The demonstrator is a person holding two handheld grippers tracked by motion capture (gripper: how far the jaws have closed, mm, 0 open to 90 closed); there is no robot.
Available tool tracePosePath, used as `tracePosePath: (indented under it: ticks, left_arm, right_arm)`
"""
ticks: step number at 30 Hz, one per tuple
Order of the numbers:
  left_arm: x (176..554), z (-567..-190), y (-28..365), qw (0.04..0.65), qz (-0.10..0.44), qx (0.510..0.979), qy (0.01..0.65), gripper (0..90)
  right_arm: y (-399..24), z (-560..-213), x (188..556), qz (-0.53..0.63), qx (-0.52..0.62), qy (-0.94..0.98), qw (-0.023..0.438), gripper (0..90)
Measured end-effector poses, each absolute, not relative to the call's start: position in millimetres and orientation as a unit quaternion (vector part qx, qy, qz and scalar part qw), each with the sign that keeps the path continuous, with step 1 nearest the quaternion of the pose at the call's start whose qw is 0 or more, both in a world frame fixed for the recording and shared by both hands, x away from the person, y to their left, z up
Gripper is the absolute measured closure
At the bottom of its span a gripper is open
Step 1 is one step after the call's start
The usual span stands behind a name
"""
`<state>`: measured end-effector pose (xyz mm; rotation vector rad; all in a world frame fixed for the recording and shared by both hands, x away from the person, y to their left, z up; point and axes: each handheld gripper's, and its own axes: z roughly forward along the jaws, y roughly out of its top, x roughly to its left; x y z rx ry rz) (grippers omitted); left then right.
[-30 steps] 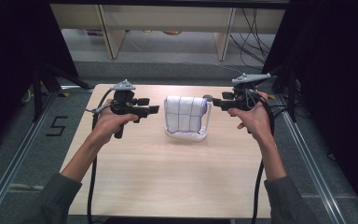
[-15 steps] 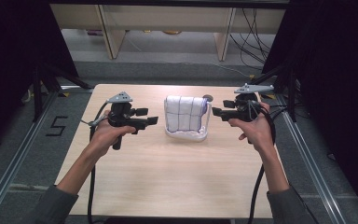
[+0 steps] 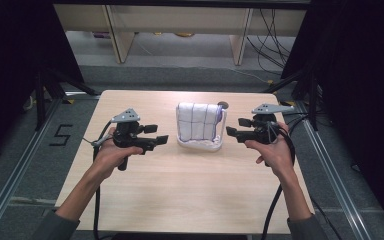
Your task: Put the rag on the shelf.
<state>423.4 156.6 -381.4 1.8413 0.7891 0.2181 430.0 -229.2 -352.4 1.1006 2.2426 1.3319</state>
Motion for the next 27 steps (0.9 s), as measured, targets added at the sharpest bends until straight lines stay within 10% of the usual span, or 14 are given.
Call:
tracePosePath:
  ticks: [27]
  left_arm:
    - [391.6, -402.8, 157.9, 0.526, 0.089, 0.787, 0.309, 29.2]
  right_arm:
    - [-216.7, -371.1, 406.5, 0.458, 0.375, 0.793, 0.144, 32.8]
